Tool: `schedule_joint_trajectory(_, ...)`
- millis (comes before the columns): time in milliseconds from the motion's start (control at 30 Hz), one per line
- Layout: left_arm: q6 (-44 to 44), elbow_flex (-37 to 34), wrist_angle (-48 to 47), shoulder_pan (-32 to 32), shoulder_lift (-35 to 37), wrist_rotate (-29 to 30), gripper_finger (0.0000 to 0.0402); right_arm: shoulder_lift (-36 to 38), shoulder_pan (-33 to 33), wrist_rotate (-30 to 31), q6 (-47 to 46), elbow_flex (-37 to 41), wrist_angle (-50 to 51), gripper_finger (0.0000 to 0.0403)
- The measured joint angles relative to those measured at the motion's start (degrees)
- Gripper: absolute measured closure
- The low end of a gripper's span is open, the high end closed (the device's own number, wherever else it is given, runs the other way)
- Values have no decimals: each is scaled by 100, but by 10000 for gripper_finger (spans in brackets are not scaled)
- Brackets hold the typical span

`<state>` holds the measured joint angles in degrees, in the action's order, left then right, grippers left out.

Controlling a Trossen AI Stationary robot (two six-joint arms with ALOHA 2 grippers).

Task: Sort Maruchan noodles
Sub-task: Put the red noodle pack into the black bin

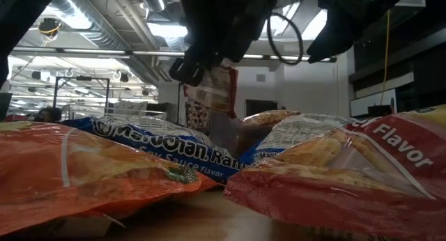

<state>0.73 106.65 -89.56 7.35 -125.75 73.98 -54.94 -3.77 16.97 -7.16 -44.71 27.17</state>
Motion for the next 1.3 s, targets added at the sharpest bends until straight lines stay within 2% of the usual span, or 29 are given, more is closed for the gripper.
schedule_joint_trajectory(267, 2, -592, 73, 17, 0, 24, 401, 0, 0, -2, -17, 0, -1, 59)
schedule_joint_trajectory(500, -56, -662, 305, 117, -2, -94, 378, 0, 0, -4, -26, 0, 1, 59)
schedule_joint_trajectory(833, -1382, -662, 1422, 123, -2, -1474, 354, -2, 0, -460, -27, 0, 1, 59)
schedule_joint_trajectory(1100, -1976, -662, 1425, 302, -2, -1506, 310, -2, 0, -503, -9, 0, 3, 59)
schedule_joint_trajectory(1300, -2049, -592, 1487, 378, -9, -1443, 271, -2, 0, -546, -7, 0, 1, 59)
